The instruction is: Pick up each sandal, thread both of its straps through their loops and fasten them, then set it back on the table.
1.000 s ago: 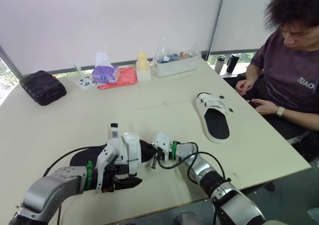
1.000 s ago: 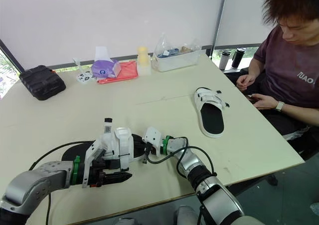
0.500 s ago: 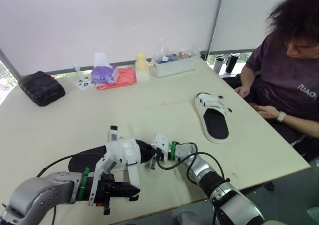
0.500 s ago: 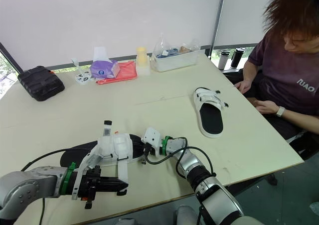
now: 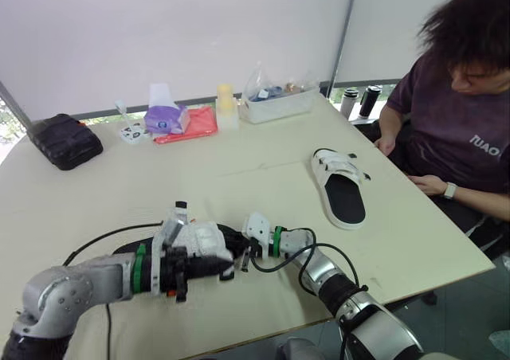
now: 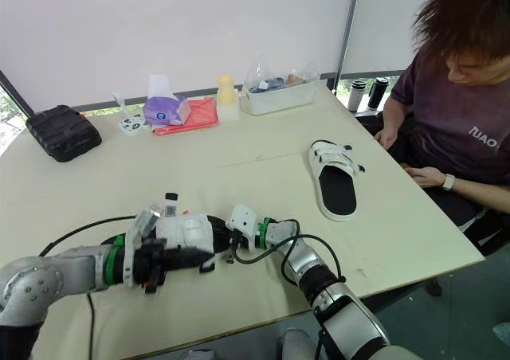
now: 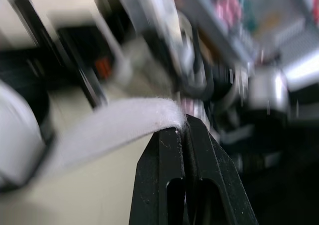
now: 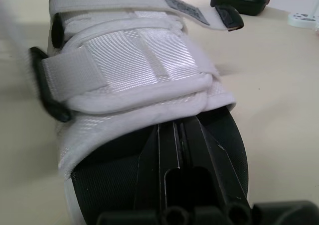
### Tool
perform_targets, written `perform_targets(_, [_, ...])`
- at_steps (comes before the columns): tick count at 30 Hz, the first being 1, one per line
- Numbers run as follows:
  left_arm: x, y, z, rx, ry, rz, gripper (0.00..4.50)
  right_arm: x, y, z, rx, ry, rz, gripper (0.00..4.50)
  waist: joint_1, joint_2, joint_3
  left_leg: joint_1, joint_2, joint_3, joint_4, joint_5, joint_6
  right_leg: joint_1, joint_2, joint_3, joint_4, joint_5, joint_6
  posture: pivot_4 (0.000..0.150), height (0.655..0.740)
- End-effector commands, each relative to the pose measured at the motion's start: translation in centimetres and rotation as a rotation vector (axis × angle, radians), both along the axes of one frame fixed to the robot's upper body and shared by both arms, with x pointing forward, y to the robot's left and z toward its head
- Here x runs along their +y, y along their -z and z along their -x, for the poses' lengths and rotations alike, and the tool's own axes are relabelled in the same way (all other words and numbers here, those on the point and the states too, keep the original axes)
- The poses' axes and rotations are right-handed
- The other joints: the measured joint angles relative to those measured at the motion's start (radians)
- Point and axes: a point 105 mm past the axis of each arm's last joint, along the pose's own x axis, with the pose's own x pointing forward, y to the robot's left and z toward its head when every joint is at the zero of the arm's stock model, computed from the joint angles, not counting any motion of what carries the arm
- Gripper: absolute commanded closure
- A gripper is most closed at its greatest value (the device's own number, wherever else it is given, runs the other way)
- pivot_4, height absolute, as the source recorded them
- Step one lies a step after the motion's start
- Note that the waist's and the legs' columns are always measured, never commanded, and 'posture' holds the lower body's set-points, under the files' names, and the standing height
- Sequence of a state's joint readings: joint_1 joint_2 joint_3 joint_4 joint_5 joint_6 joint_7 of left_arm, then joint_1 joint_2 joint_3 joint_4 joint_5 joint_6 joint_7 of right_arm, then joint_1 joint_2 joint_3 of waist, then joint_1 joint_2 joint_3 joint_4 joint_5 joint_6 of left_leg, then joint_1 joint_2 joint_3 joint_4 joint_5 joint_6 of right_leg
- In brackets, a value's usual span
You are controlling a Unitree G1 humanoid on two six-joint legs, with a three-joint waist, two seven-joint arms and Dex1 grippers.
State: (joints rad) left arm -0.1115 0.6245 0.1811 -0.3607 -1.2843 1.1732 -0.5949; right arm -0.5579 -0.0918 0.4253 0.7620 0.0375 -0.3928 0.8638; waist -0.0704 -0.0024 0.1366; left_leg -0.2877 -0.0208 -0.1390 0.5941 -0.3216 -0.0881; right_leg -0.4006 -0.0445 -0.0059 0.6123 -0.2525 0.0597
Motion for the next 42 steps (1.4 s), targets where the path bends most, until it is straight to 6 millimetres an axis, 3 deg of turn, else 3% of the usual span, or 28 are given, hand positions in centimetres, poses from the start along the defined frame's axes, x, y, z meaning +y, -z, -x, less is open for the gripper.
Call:
perform_targets(1, [0.0, -2.6, -1.5, -0.006, -0.084, 0.148, 4.45, -4.8, 10.0, 3.3, 0.284, 0.065, 0.331, 4.5, 0.001, 0.0, 0.0, 0.0, 0.0, 0.0, 0.0, 0.0, 0.0, 0.002, 0.0, 0.0, 0.0, 0.0, 0.0, 0.15, 0.74])
perform_targets(4, [0.1, -0.7, -2.4, 0.131, -0.202, 0.176, 4.45, -4.9, 10.0, 3.4, 0.286, 0.07, 0.329, 4.5, 0.002, -0.001, 0.0, 0.001, 0.0, -0.002, 0.0, 0.0, 0.0, 0.004, 0.0, 0.0, 0.0, 0.0, 0.0, 0.15, 0.74])
perform_targets(5, [0.2, -0.3, -2.6, 0.154, -0.229, 0.169, 4.21, -4.9, 10.1, 3.5, 0.286, 0.071, 0.328, 4.5, 0.003, -0.001, 0.0, 0.002, 0.0, -0.002, 0.001, 0.0, 0.0, 0.004, 0.0, 0.0, 0.0, 0.0, 0.0, 0.15, 0.74])
perform_targets(7, [0.1, 0.0, -2.5, 0.17, -0.249, 0.172, 3.57, -5.0, 10.1, 3.5, 0.289, 0.074, 0.326, 4.5, 0.002, -0.001, 0.0, 0.003, 0.0, -0.002, 0.001, 0.0, 0.0, 0.005, 0.0, 0.0, 0.0, 0.0, 0.0, 0.15, 0.74])
perform_targets(10, [0.0, -0.7, -2.4, 0.137, -0.246, 0.177, 2.12, -5.0, 10.2, 3.6, 0.292, 0.077, 0.324, 4.5, 0.002, 0.0, 0.0, 0.003, -0.001, -0.001, 0.001, 0.0, -0.001, 0.005, 0.0, 0.0, 0.0, 0.0, 0.0, 0.15, 0.74])
perform_targets(20, [3.0, -2.2, -6.8, -0.036, -0.366, 0.023, 2.12, -5.1, 10.1, 3.4, 0.292, 0.085, 0.322, 4.5, 0.002, 0.001, -0.001, 0.004, -0.002, 0.0, 0.001, 0.0, -0.001, 0.003, 0.0, 0.0, 0.0, 0.0, 0.0, 0.15, 0.74])
perform_targets(26, [2.5, -6.4, -7.7, -0.303, -0.197, -0.087, 2.12, -4.9, 10.1, 3.4, 0.293, 0.086, 0.32, 4.5, 0.0, 0.0, -0.003, 0.003, -0.002, 0.0, 0.001, 0.0, -0.001, 0.004, 0.002, -0.001, 0.0, 0.0, 0.0, 0.15, 0.74])
perform_targets(31, [2.9, -5.7, -7.4, -0.406, -0.149, -0.249, 2.12, -4.9, 10.1, 3.4, 0.295, 0.092, 0.316, 4.5, 0.0, 0.003, -0.001, 0.003, -0.002, 0.0, 0.0, 0.0, 0.0, 0.006, 0.0, 0.001, 0.0, 0.0, 0.0, 0.15, 0.74])
perform_targets(35, [3.6, -4.7, -6.5, -0.404, -0.144, -0.301, 2.12, -4.9, 10.1, 3.4, 0.297, 0.094, 0.314, 4.5, 0.0, 0.003, 0.0, 0.003, -0.002, 0.0, 0.0, 0.0, 0.0, 0.005, 0.0, 0.001, 0.0, 0.0, 0.0, 0.15, 0.74])
perform_targets(42, [4.5, -2.9, -6.8, -0.362, -0.189, -0.339, 2.12, -4.7, 10.2, 3.5, 0.296, 0.08, 0.32, 4.5, 0.001, 0.001, 0.0, 0.003, -0.002, 0.0, 0.001, 0.0, -0.001, 0.001, 0.0, 0.001, 0.0, 0.0, 0.0, 0.15, 0.74])
